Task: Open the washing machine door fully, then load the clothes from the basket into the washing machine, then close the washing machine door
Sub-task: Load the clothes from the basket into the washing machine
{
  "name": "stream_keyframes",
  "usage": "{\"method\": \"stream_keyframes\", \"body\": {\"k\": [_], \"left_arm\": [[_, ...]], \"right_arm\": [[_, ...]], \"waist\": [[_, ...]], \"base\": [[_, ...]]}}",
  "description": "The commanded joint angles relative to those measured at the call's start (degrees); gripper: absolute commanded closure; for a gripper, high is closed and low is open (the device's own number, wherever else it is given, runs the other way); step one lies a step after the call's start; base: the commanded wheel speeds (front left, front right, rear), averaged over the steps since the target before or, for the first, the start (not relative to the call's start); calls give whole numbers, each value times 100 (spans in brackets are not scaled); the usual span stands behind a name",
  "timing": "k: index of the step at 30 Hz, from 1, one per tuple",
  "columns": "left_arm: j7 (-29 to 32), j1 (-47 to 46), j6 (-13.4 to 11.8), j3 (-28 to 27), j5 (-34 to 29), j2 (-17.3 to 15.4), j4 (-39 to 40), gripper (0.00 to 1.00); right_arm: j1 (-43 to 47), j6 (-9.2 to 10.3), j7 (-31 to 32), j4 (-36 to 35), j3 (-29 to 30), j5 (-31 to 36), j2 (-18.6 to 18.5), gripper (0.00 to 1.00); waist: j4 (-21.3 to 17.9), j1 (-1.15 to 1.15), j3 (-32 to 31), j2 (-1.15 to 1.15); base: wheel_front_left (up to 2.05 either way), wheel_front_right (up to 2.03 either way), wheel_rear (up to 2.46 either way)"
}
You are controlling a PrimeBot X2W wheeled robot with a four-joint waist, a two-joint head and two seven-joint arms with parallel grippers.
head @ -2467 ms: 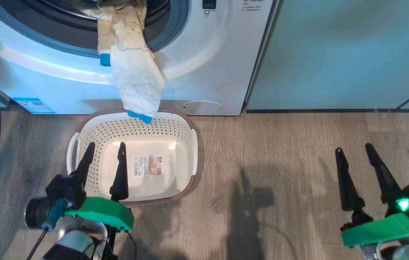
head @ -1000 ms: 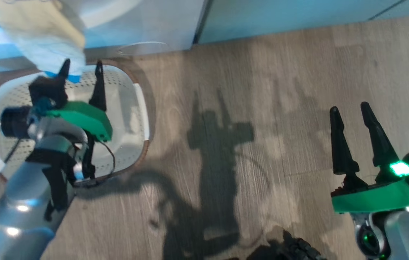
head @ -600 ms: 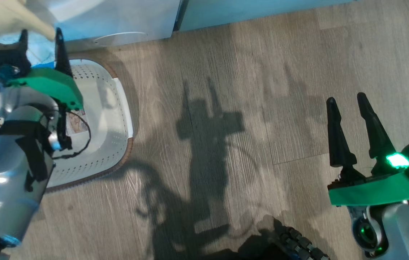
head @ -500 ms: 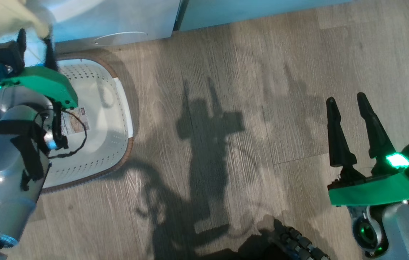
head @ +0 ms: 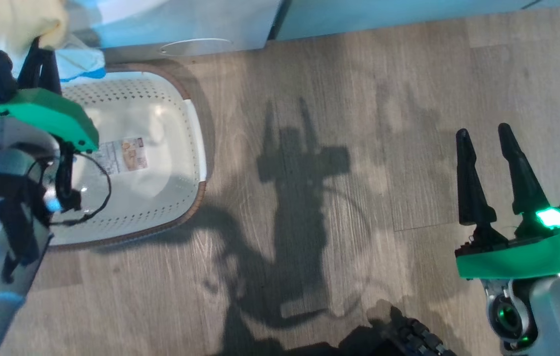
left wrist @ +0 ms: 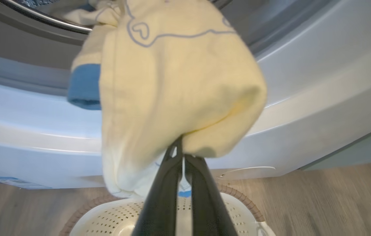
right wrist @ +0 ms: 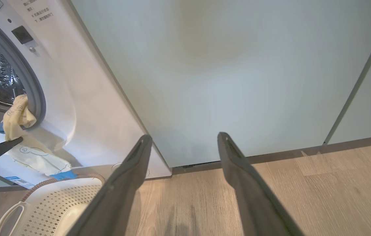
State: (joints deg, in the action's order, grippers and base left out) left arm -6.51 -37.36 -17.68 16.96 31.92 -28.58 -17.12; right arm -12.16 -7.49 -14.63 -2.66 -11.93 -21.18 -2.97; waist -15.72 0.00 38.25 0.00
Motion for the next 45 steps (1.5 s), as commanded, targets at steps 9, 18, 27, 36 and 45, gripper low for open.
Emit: {"method": "stream_keyframes", "body": {"k": [9, 18, 27, 36, 45], "left_arm": [[1033, 99, -326, -421, -250, -1352, 2006, 100], [1894, -807, -137, -556, -328, -2075, 2218, 100], [2536, -1932, 282, -346, -465, -2441, 1286, 100], [3214, -3154, 658, -4, -816, -2685, 661, 100], [3024, -4150, 826, 193, -1319, -2750, 304, 100]], "right_arm": [[80, 0, -37, -182, -138, 26, 9, 0], [0, 0, -37, -151, -308, -120, 9, 0], [-63, 0, -37, -142, -458, -355, 9, 0], [-219, 0, -37, -259, -647, -614, 9, 0], [-295, 0, -37, -316, -766, -745, 9, 0]], "waist": [[139, 0, -50, 0], [-149, 0, 53, 0], [-516, 0, 238, 0], [-905, 0, 672, 0], [-1215, 0, 1026, 0]], "base": [[0, 0, 0], [0, 0, 0], [0, 0, 0], [0, 0, 0], [0, 0, 0]]}}
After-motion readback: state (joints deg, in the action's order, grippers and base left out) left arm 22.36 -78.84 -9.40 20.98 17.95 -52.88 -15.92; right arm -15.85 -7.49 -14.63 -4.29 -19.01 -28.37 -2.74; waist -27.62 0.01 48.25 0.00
